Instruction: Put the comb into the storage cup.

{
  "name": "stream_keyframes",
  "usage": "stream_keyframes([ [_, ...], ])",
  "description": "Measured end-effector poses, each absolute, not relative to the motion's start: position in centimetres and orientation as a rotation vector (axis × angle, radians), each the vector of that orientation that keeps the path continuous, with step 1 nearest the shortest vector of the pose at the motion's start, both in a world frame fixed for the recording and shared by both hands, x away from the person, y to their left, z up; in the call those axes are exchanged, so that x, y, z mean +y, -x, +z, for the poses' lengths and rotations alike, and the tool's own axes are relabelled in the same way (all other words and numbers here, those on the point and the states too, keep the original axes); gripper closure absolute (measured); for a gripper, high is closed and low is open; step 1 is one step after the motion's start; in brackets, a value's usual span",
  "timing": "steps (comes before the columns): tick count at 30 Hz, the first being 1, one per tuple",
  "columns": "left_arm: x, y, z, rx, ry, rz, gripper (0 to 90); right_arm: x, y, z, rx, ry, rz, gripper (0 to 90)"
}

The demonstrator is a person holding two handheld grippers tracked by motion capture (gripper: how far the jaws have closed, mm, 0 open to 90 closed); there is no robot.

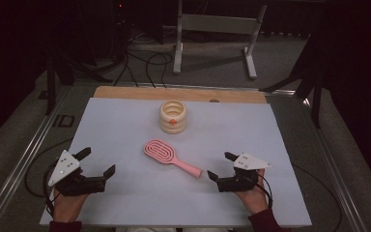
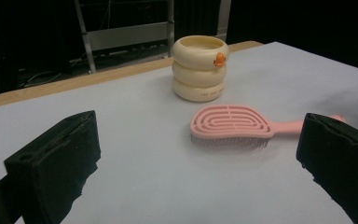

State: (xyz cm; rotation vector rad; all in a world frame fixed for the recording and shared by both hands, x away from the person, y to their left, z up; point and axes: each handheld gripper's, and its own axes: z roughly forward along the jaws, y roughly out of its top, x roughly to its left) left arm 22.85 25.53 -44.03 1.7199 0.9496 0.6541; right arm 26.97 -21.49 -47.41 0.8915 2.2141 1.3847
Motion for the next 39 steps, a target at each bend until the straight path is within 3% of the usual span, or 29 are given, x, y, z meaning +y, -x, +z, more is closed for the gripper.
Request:
stream_keyframes([
  [4,25.6,-22.8,-44.0,0.948,-1.717,0.657,0.3,-20.9,-27.6,-47.6,2.240,-0.903,1.367,8.9],
  [7,25.6,-22.7,-43.9,0.948,-1.715,0.658,0.3,-20.4,-28.0,-47.8,2.246,-0.922,1.330,15.0],
  [13,25.7,-22.7,-43.9,0.950,-1.706,0.662,0.3,-20.1,-28.8,-48.4,2.246,-0.973,1.297,47.6],
  [15,25.8,-22.7,-43.9,0.950,-1.706,0.662,0.3,-20.0,-29.0,-48.5,2.251,-0.979,1.285,50.4],
  [19,25.9,-22.6,-43.8,0.950,-1.702,0.666,0.3,-19.6,-29.5,-49.0,2.247,-0.984,1.178,66.6],
  [20,25.9,-22.6,-43.8,0.950,-1.702,0.666,0.3,-19.6,-29.5,-49.0,2.247,-0.984,1.178,66.6],
  [24,26.0,-22.6,-43.8,0.954,-1.698,0.667,0.3,-19.2,-29.9,-49.5,2.272,-0.963,1.116,90.0],
  [39,26.1,-22.5,-43.8,0.956,-1.690,0.673,0.3,-17.5,-29.7,-51.3,2.455,-0.906,1.020,90.0],
])
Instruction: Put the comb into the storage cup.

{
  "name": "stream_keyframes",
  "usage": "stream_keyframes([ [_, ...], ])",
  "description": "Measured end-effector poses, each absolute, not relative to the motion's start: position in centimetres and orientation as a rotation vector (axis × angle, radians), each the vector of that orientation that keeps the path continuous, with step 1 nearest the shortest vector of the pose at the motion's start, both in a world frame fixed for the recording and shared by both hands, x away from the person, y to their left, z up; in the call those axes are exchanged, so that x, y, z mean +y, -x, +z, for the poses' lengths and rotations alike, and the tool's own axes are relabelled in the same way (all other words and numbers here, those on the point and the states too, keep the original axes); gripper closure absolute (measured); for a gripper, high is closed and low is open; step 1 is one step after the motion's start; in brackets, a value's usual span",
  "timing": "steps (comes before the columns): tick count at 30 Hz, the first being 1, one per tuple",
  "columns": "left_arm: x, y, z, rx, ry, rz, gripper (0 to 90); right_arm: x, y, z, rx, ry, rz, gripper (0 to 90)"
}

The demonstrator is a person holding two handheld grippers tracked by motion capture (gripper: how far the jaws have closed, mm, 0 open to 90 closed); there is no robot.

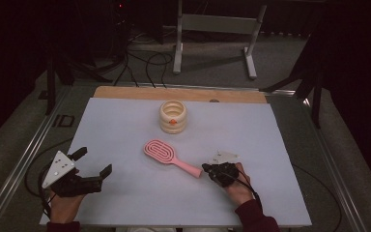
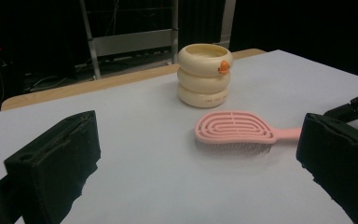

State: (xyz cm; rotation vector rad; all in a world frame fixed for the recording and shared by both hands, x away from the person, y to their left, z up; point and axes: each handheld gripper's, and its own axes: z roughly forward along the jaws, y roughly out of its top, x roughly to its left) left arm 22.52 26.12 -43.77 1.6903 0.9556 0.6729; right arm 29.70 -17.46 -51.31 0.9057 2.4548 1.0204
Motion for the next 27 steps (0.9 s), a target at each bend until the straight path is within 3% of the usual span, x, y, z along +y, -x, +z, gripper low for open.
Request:
stream_keyframes([
  [27,26.0,-22.6,-44.1,0.961,-1.695,0.680,0.3,-12.0,-26.1,-51.5,2.593,-0.610,1.058,90.0],
])
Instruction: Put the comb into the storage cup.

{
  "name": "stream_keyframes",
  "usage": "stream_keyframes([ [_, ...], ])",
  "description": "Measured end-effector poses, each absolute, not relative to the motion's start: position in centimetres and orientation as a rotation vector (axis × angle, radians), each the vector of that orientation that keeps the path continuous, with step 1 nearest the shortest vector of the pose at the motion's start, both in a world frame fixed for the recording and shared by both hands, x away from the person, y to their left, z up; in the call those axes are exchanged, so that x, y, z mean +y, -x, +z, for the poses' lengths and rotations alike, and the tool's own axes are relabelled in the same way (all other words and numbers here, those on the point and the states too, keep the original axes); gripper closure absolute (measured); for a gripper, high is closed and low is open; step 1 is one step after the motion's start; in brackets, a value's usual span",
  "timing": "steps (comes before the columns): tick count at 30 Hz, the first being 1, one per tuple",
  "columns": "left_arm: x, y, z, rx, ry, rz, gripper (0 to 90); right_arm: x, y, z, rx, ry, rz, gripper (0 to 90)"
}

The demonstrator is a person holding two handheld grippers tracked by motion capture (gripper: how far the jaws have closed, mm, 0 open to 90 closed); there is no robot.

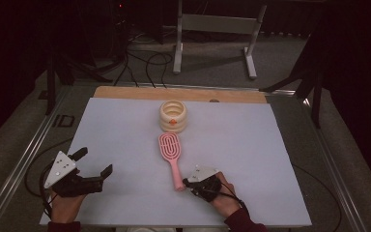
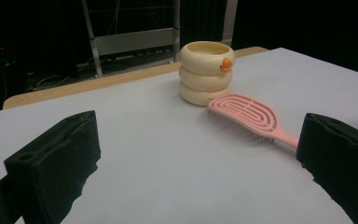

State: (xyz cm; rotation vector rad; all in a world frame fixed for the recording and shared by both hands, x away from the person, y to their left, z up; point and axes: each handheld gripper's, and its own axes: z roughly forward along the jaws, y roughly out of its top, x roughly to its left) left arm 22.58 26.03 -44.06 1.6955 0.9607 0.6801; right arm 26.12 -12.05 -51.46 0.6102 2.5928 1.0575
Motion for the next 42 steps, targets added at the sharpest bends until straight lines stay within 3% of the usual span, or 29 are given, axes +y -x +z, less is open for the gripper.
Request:
stream_keyframes([
  [26,26.1,-22.5,-44.1,0.960,-1.690,0.681,0.4,-4.4,-25.1,-52.2,2.663,-0.461,1.080,89.7],
  [34,26.2,-22.5,-44.1,0.962,-1.688,0.681,0.4,-4.2,-25.3,-52.2,2.661,-0.463,1.086,88.3],
  [42,26.2,-22.5,-44.1,0.964,-1.685,0.681,0.3,-6.3,-25.6,-50.9,2.617,-0.489,1.147,79.0],
])
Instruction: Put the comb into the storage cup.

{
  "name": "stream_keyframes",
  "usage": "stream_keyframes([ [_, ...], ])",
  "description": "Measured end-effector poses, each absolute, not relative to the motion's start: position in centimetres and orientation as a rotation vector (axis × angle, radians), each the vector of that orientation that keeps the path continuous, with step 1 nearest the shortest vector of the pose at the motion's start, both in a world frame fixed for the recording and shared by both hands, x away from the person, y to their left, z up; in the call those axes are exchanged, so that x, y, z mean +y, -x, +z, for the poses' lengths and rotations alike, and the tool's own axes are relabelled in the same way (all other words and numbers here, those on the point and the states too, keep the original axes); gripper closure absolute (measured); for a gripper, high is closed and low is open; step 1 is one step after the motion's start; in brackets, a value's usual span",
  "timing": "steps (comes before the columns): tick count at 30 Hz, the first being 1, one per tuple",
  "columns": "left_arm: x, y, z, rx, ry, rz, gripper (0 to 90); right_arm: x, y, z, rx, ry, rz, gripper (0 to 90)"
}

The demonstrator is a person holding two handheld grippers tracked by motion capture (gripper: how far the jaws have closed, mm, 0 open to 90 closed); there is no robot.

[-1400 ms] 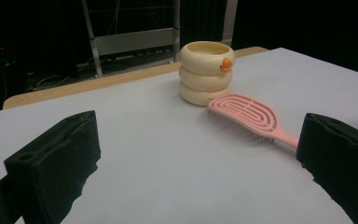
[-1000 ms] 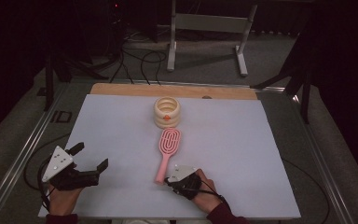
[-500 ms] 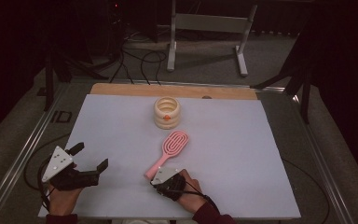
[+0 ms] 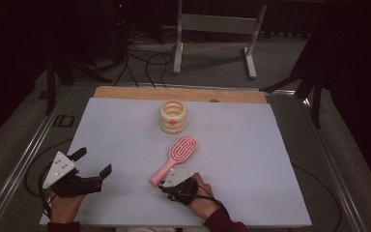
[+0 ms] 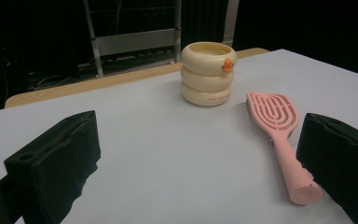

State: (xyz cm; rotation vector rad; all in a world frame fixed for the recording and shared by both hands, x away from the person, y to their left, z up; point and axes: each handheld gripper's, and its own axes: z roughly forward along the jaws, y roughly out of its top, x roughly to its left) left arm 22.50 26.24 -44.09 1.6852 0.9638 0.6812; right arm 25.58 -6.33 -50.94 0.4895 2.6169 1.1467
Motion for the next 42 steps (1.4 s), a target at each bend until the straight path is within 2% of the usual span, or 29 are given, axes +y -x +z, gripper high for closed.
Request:
stream_keyframes([
  [4,26.4,-22.5,-44.1,0.969,-1.683,0.683,0.3,-8.8,-26.1,-49.6,2.534,-0.554,1.207,65.1],
  [7,26.5,-22.4,-44.1,0.972,-1.680,0.686,0.4,-12.3,-26.6,-48.2,2.443,-0.665,1.280,53.7],
  [8,26.5,-22.4,-44.1,0.972,-1.680,0.686,0.3,-12.3,-26.6,-48.2,2.443,-0.665,1.280,53.7],
  [11,26.5,-22.4,-44.1,0.975,-1.680,0.689,0.3,-16.5,-26.7,-46.8,2.320,-0.771,1.306,44.8],
  [15,26.5,-22.4,-44.2,0.979,-1.674,0.687,0.3,-19.9,-26.4,-46.1,2.221,-0.847,1.330,38.9],
  [18,26.5,-22.4,-44.2,0.976,-1.674,0.688,0.3,-22.6,-26.1,-46.0,2.142,-0.893,1.343,30.5],
  [20,26.5,-22.4,-44.2,0.974,-1.674,0.689,0.3,-24.0,-26.0,-46.1,2.094,-0.937,1.315,20.1],
  [22,26.6,-22.4,-44.2,0.975,-1.674,0.689,0.3,-25.4,-26.0,-46.4,2.058,-0.991,1.298,14.4],
  [26,26.8,-22.4,-44.3,0.982,-1.667,0.688,0.3,-27.8,-25.7,-47.3,1.999,-1.056,1.299,10.4],
  [33,26.9,-22.3,-44.6,0.983,-1.661,0.693,0.3,-30.3,-24.3,-48.1,1.889,-1.098,1.308,10.4],
  [42,26.3,-22.5,-45.0,0.983,-1.689,0.696,0.3,-30.3,-24.4,-48.6,1.825,-1.100,1.316,10.1],
])
